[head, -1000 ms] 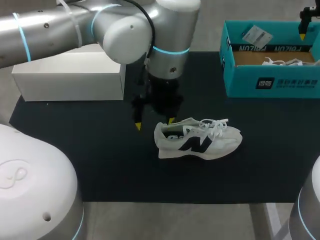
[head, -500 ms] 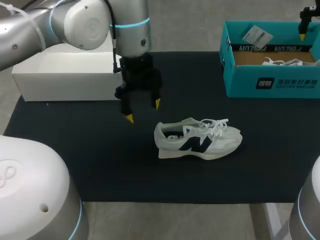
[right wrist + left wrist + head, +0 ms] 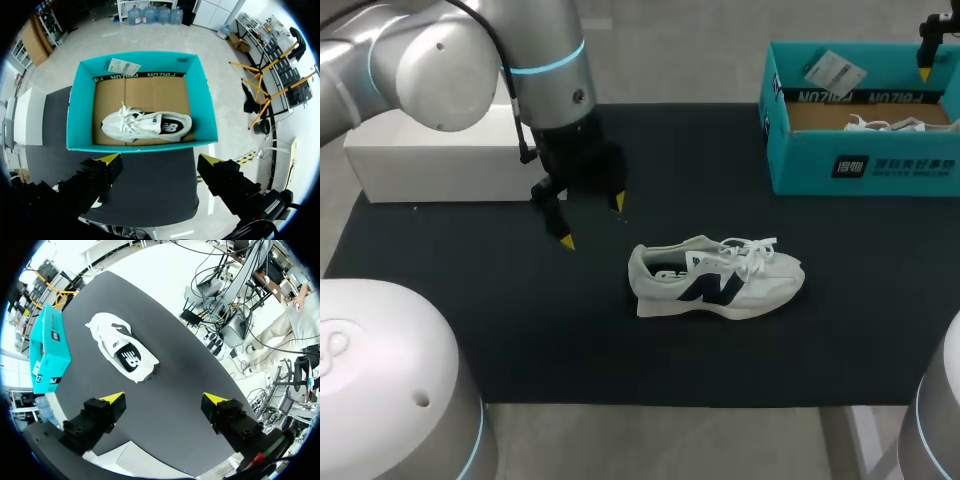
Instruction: Take the shoe out of the shoebox, open the shoe tongue, remove and reinsert the insole, then place the shoe into the shoebox
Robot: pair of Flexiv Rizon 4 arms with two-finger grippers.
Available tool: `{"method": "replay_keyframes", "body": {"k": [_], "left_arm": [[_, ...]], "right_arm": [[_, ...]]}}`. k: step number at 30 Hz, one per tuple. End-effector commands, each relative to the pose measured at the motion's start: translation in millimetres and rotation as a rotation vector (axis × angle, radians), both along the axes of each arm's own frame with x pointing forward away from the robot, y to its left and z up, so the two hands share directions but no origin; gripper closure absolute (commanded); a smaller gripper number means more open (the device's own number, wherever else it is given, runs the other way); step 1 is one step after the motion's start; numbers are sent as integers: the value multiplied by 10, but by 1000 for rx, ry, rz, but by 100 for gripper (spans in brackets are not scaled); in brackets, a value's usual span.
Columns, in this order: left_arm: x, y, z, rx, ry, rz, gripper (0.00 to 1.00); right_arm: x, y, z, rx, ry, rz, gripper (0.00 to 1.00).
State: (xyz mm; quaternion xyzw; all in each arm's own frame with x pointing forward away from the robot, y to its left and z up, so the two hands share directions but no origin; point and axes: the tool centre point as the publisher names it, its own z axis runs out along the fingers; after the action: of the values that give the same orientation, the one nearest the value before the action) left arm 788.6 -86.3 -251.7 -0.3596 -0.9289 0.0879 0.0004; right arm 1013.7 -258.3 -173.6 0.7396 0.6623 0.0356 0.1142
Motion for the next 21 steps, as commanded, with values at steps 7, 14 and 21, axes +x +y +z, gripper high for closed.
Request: {"method": "replay_keyframes", "body": {"k": [7, 14, 21], "left_arm": [[-31, 36, -16, -59, -63, 13, 0], [-31, 36, -16, -59, -63, 13, 0], [-53, 16, -71, -253, 242, 403, 0]], "right_arm": [[-7, -2, -1, 0, -2, 0, 0], [-7, -2, -1, 0, -2, 0, 0], [-7, -2, -1, 0, -2, 0, 0]]}}
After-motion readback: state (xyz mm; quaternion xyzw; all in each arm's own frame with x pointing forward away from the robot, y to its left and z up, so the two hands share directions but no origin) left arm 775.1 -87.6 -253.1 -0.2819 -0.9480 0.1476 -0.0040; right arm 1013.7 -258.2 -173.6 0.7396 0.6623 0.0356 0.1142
